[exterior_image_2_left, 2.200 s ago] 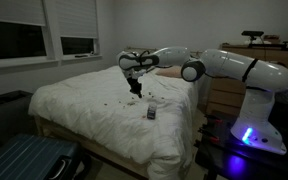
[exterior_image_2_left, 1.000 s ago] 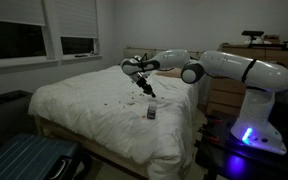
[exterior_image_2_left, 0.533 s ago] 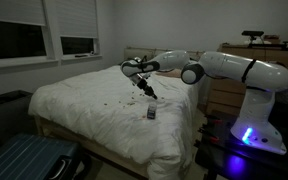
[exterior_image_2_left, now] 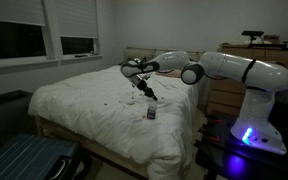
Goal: Pick up the small objects from the bed and put them in the jar
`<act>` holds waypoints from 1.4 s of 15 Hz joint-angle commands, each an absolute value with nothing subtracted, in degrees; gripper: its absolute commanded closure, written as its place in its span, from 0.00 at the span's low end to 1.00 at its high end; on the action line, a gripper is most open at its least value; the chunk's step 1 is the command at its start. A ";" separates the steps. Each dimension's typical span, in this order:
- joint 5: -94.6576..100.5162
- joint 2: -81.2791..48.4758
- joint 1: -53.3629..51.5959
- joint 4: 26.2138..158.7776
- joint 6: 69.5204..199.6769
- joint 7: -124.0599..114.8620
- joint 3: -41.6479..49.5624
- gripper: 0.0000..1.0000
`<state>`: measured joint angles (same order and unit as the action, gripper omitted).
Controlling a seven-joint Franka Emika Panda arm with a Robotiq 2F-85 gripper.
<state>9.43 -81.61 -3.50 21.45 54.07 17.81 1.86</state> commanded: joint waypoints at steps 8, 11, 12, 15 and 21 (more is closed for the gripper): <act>7.44 -83.41 -2.94 19.69 60.46 17.38 1.08 0.99; 6.85 -83.72 -2.91 19.73 63.56 17.42 1.03 0.99; 6.61 -83.86 -2.90 19.69 64.70 17.36 1.02 0.99; 6.56 -84.01 -3.00 20.05 67.65 17.39 1.20 0.99; 6.81 -83.94 -3.08 20.44 68.65 17.70 1.43 0.49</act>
<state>7.49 -83.71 -3.45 21.36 68.23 17.76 1.71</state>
